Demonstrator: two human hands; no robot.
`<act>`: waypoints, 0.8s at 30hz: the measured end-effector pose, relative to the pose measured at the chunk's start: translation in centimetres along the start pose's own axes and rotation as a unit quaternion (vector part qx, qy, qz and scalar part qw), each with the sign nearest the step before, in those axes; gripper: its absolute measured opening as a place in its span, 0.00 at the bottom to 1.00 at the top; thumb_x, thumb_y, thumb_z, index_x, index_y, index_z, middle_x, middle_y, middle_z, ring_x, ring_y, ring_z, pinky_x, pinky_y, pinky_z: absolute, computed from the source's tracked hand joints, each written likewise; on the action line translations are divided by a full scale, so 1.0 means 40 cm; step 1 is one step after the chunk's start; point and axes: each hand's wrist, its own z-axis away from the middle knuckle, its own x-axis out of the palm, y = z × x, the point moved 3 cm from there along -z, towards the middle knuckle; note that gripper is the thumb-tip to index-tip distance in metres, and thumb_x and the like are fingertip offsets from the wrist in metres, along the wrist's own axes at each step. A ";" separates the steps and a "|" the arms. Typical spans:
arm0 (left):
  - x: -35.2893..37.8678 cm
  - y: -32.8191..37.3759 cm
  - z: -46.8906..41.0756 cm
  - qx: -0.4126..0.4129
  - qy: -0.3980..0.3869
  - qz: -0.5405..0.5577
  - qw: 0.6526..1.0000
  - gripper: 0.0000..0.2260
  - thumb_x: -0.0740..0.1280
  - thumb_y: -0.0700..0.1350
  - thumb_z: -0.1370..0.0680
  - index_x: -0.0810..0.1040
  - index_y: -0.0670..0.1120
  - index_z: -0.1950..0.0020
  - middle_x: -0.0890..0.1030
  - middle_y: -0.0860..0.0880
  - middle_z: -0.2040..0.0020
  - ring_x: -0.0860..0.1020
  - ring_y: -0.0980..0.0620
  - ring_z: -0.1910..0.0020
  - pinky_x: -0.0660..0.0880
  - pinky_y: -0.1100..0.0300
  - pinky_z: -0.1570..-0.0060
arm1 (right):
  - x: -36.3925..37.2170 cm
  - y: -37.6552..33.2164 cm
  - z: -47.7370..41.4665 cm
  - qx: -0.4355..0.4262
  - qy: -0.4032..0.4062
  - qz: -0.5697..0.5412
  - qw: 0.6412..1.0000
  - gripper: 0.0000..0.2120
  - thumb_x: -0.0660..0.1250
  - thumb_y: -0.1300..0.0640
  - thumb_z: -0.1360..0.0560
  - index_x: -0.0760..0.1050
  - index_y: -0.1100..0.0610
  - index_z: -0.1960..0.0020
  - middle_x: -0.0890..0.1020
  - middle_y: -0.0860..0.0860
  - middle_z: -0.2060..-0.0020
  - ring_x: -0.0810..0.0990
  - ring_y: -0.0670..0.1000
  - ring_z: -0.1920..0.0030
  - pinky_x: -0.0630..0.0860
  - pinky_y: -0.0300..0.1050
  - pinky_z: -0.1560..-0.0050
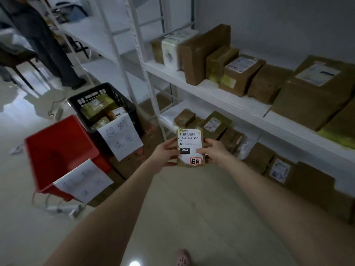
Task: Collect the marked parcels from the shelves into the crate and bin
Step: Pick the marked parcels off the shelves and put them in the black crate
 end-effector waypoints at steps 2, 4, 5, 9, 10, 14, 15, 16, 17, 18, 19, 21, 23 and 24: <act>-0.106 -0.020 -0.023 -0.004 0.020 0.009 1.000 0.28 0.68 0.35 0.25 0.68 0.54 0.28 0.81 0.50 0.42 0.81 0.48 0.47 0.78 0.47 0.45 | 0.102 -0.022 -0.052 -0.003 -0.012 0.012 1.000 0.27 0.67 0.68 0.25 0.67 0.58 0.28 0.78 0.56 0.39 0.78 0.50 0.55 0.74 0.38 0.69; -0.204 -0.041 -0.040 -0.010 0.046 0.020 0.999 0.28 0.68 0.35 0.25 0.68 0.55 0.28 0.80 0.49 0.41 0.81 0.48 0.47 0.77 0.44 0.43 | 0.199 -0.044 -0.098 -0.007 -0.028 0.024 0.999 0.28 0.68 0.67 0.26 0.67 0.56 0.28 0.79 0.56 0.40 0.80 0.49 0.59 0.76 0.40 0.67; -0.248 -0.051 -0.046 -0.013 0.055 0.025 0.998 0.28 0.68 0.35 0.25 0.69 0.55 0.28 0.80 0.49 0.41 0.81 0.47 0.48 0.77 0.44 0.44 | 0.245 -0.054 -0.118 -0.007 -0.036 0.030 0.999 0.28 0.69 0.67 0.26 0.67 0.55 0.28 0.79 0.56 0.40 0.80 0.49 0.59 0.76 0.42 0.65; -0.397 -0.083 -0.064 -0.024 0.088 0.062 0.994 0.27 0.66 0.34 0.24 0.68 0.54 0.28 0.79 0.46 0.37 0.80 0.45 0.46 0.77 0.44 0.44 | 0.401 -0.088 -0.193 -0.008 -0.075 0.071 0.995 0.28 0.69 0.65 0.26 0.66 0.55 0.28 0.78 0.55 0.39 0.80 0.51 0.55 0.77 0.43 0.64; -0.430 -0.085 -0.067 -0.025 0.097 0.072 0.992 0.27 0.65 0.33 0.24 0.68 0.54 0.28 0.78 0.46 0.37 0.80 0.44 0.44 0.76 0.43 0.43 | 0.437 -0.100 -0.213 -0.011 -0.088 0.079 0.993 0.27 0.68 0.65 0.26 0.67 0.55 0.29 0.79 0.55 0.39 0.79 0.51 0.55 0.77 0.42 0.65; -0.561 -0.089 -0.094 -0.033 0.146 0.092 0.984 0.27 0.64 0.33 0.23 0.66 0.54 0.27 0.79 0.46 0.40 0.80 0.43 0.45 0.76 0.41 0.42 | 0.573 -0.153 -0.306 -0.016 -0.125 0.100 0.987 0.27 0.69 0.65 0.26 0.68 0.55 0.29 0.78 0.54 0.39 0.78 0.50 0.55 0.75 0.40 0.68; -0.595 -0.088 -0.107 -0.034 0.157 0.099 0.982 0.27 0.64 0.33 0.23 0.66 0.54 0.27 0.80 0.47 0.42 0.81 0.43 0.47 0.76 0.41 0.43 | 0.607 -0.170 -0.333 -0.017 -0.135 0.107 0.985 0.27 0.69 0.65 0.26 0.68 0.55 0.29 0.79 0.54 0.39 0.78 0.50 0.55 0.75 0.41 0.68; -0.632 -0.087 -0.128 -0.034 0.168 0.107 0.979 0.27 0.64 0.33 0.23 0.66 0.53 0.27 0.80 0.48 0.45 0.81 0.44 0.49 0.76 0.41 0.43 | 0.641 -0.185 -0.364 -0.019 -0.145 0.113 0.983 0.26 0.69 0.65 0.26 0.68 0.55 0.30 0.79 0.54 0.40 0.79 0.50 0.56 0.76 0.42 0.67; -0.667 -0.081 -0.149 -0.033 0.178 0.112 0.977 0.27 0.64 0.33 0.23 0.66 0.53 0.27 0.81 0.49 0.47 0.81 0.46 0.51 0.78 0.42 0.45 | 0.674 -0.202 -0.399 -0.022 -0.153 0.119 0.981 0.26 0.69 0.65 0.26 0.68 0.56 0.30 0.79 0.55 0.40 0.79 0.49 0.56 0.76 0.42 0.65; -0.704 -0.075 -0.172 -0.035 0.187 0.117 0.975 0.28 0.65 0.33 0.23 0.66 0.53 0.27 0.81 0.50 0.48 0.82 0.47 0.51 0.79 0.44 0.48 | 0.706 -0.219 -0.435 -0.026 -0.160 0.124 0.979 0.27 0.69 0.65 0.26 0.68 0.56 0.29 0.79 0.55 0.40 0.79 0.48 0.58 0.77 0.42 0.64; -0.740 -0.065 -0.197 -0.036 0.196 0.123 0.972 0.28 0.65 0.33 0.24 0.67 0.53 0.27 0.80 0.51 0.48 0.82 0.48 0.50 0.80 0.46 0.50 | 0.736 -0.240 -0.472 -0.032 -0.166 0.130 0.977 0.27 0.69 0.65 0.26 0.67 0.56 0.29 0.79 0.56 0.39 0.79 0.47 0.59 0.76 0.40 0.65; -0.811 -0.044 -0.259 -0.033 0.205 0.137 0.969 0.28 0.65 0.33 0.24 0.67 0.53 0.27 0.80 0.52 0.48 0.82 0.48 0.49 0.80 0.46 0.50 | 0.794 -0.281 -0.551 -0.040 -0.173 0.136 0.975 0.27 0.68 0.64 0.25 0.66 0.55 0.28 0.78 0.56 0.38 0.78 0.43 0.62 0.73 0.35 0.71; -0.882 -0.021 -0.329 -0.037 0.212 0.149 0.965 0.28 0.65 0.33 0.24 0.66 0.53 0.27 0.80 0.50 0.46 0.82 0.46 0.47 0.79 0.42 0.47 | 0.850 -0.321 -0.635 -0.035 -0.182 0.134 0.973 0.27 0.67 0.64 0.24 0.65 0.54 0.27 0.79 0.55 0.39 0.77 0.42 0.62 0.72 0.34 0.72; -0.915 -0.010 -0.363 -0.044 0.216 0.154 0.963 0.29 0.65 0.32 0.24 0.66 0.53 0.26 0.80 0.50 0.45 0.81 0.46 0.47 0.78 0.42 0.47 | 0.877 -0.339 -0.674 -0.028 -0.187 0.132 0.973 0.27 0.67 0.64 0.24 0.65 0.54 0.27 0.79 0.55 0.40 0.78 0.44 0.61 0.73 0.36 0.70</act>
